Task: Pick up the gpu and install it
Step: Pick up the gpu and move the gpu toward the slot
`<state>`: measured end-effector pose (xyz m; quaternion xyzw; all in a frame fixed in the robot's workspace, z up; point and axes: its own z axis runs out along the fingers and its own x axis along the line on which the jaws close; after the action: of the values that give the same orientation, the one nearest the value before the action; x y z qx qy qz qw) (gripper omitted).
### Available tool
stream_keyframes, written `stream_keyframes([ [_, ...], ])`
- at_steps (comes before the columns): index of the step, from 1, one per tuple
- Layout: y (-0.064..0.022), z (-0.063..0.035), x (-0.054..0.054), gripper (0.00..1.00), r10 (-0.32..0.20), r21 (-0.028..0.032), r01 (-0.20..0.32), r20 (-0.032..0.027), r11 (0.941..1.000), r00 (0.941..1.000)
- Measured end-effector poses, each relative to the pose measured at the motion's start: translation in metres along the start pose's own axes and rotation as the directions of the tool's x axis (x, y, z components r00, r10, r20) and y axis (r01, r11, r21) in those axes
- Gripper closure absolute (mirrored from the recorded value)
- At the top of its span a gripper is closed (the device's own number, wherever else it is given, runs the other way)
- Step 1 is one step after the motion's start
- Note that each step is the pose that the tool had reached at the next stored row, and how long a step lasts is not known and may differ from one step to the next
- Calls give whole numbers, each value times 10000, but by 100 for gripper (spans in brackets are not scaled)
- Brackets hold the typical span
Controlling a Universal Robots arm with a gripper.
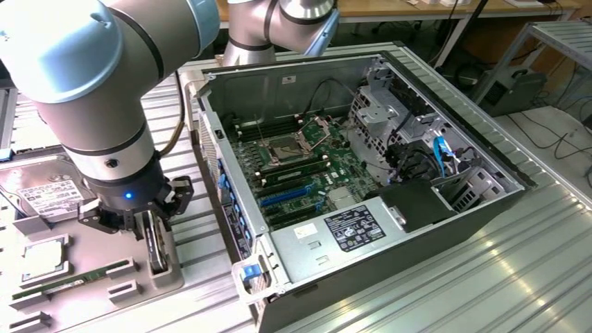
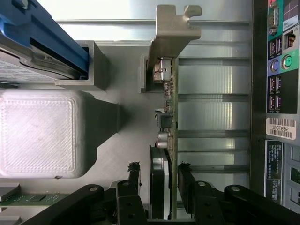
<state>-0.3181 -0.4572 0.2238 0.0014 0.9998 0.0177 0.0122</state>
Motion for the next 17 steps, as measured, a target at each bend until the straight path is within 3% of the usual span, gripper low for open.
stream_keyframes([
  [17, 5, 8, 29, 55, 66, 6, -66, 2, 10000, 10000],
])
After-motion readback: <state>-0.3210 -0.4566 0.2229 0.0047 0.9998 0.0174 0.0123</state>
